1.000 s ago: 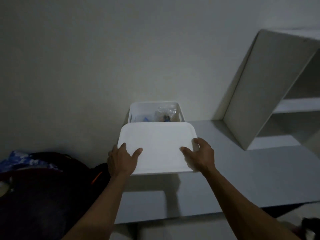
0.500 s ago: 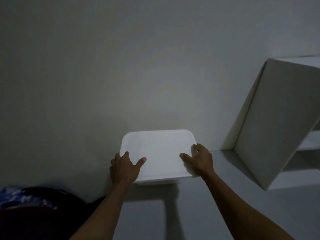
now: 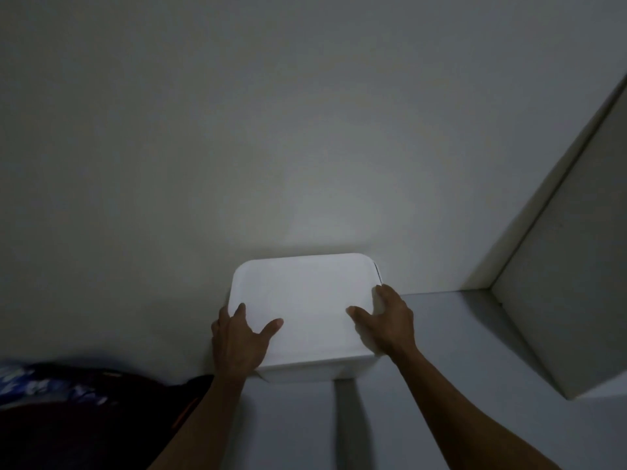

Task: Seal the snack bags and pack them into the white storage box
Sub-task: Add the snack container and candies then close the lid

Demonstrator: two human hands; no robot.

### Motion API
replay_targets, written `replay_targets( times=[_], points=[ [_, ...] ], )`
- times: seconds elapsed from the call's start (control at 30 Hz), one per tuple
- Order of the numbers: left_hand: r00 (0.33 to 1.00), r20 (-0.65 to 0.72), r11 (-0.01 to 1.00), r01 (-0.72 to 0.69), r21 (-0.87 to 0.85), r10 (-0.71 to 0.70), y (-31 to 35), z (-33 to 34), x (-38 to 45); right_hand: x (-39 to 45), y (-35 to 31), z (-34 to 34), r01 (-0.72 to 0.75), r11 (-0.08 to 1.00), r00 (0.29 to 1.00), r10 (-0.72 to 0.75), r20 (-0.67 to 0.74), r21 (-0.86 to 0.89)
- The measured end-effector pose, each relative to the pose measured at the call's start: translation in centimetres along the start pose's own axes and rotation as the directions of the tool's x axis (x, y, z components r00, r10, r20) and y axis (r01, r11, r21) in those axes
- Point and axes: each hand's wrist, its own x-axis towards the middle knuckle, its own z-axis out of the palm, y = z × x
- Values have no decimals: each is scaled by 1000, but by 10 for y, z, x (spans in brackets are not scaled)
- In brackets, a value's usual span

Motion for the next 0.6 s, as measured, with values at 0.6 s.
replay_targets(
  times=[0.6],
  points=[
    [1000,-4,997,23,-73,-24,2,25,20,27,12,9,19,999,999,-21,-50,-40]
  ],
)
